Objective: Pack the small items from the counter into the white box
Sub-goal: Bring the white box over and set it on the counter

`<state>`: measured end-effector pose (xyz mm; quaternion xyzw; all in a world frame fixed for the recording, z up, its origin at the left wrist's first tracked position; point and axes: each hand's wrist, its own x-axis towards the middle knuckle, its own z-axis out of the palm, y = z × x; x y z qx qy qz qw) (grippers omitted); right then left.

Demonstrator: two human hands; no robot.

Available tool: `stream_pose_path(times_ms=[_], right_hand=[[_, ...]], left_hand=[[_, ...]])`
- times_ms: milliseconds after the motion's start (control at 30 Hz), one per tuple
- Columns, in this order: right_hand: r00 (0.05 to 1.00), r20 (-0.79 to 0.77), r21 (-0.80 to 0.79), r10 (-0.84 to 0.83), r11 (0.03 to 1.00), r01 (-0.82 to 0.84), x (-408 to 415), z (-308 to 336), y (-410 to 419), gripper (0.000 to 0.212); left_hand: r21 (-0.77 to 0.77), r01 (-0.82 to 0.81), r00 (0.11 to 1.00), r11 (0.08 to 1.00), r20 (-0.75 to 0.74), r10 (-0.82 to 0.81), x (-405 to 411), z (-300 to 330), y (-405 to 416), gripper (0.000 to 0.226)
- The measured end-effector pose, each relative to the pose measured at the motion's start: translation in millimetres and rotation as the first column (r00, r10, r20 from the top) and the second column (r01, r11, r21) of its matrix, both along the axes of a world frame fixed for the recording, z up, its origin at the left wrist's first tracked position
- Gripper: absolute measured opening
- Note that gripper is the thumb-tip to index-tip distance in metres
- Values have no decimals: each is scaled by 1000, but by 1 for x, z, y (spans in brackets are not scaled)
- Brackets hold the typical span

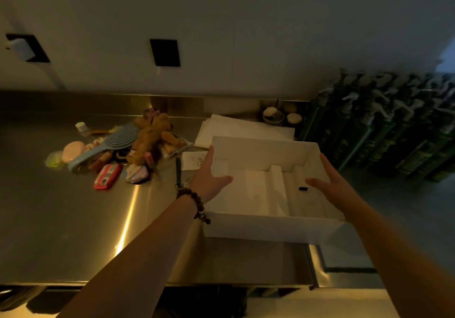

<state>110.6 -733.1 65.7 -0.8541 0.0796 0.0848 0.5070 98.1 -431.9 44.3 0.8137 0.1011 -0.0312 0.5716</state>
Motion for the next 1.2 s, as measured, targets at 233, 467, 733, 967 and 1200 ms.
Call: stream_pose_path(times_ms=[233,467,733,967,1200], right_hand=[[1000,25,-23,17,1000,-16,46,-1,17,79],[999,29,-72,30,997,-28,61,-3,15,82],[983,145,-322,110,945,-58,56,12,15,74],[907,312,-396,284,906,-147,46,36,75,71],[815,336,-371,472,862,-346,34,27,178,65]], left_hand=[[80,-76,997,994,-15,77,36,3,15,94],[143,-93,996,985,-1,95,47,1,14,91],[214,-84,996,973,19,82,35,8,20,81],[414,-187,974,891,196,114,-1,31,34,69],[623,-292,954,726,246,172,-41,43,80,66]])
